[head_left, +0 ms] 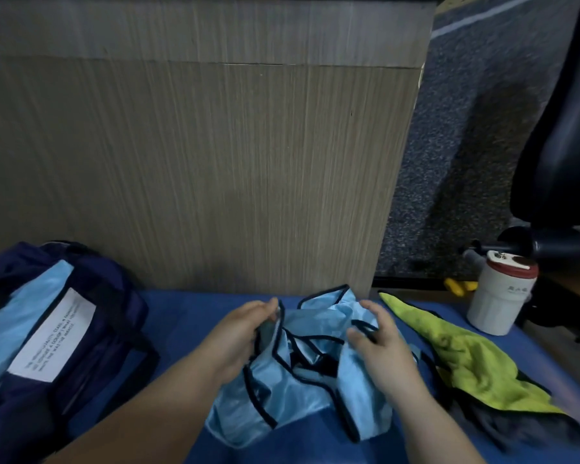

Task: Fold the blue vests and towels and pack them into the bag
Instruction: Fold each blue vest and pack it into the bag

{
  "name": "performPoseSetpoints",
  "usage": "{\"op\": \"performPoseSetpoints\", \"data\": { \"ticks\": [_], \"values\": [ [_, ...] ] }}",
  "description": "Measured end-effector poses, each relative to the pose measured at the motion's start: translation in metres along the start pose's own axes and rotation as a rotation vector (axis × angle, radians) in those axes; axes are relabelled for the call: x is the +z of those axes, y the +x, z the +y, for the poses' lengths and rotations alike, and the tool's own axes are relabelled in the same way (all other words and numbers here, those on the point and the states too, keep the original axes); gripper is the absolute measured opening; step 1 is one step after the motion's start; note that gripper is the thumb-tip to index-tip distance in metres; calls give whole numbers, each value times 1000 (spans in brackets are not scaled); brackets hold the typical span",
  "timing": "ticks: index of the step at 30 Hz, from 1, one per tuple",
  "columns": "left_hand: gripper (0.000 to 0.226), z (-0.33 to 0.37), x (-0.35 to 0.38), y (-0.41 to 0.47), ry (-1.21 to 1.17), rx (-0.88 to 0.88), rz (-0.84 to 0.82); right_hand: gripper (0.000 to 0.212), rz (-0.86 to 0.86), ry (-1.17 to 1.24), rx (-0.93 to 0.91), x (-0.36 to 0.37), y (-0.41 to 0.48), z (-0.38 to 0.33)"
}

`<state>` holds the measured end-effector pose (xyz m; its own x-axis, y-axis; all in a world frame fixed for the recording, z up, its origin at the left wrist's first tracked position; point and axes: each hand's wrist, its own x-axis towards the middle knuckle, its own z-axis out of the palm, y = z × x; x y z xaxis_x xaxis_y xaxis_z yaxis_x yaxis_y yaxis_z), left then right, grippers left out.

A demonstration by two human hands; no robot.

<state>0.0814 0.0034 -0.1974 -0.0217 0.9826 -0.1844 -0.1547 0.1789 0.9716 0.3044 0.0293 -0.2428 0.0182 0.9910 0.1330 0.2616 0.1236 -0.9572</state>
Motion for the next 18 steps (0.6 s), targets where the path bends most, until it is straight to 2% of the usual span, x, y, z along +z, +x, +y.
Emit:
{"op": "performPoseSetpoints", "data": {
  "ticks": [2,5,8,9,10,12,13,18],
  "values": [
    [29,-1,6,0,-35,17,7,35,-121,-29,-36,9,-5,-3],
    [12,-3,15,-3,69,79,-52,10,-296,46,-5,19,-12,-11],
    [28,-4,18,-7,233,172,-118,66,-401,215,119,25,-17,-13],
    [33,-4,19,-8,258,195,-129,73,-381,261,118,26,-17,-13],
    [37,-3,20,-10,263,209,-136,67,-352,307,106,27,-17,-14],
    [42,-2,21,-12,223,231,-130,32,-295,418,118,26,-14,-14],
    [44,-1,21,-12,192,241,-109,21,-276,449,136,24,-13,-13],
    [41,6,18,-10,-1,226,25,16,-291,504,151,18,-12,-16]
  ]
}}
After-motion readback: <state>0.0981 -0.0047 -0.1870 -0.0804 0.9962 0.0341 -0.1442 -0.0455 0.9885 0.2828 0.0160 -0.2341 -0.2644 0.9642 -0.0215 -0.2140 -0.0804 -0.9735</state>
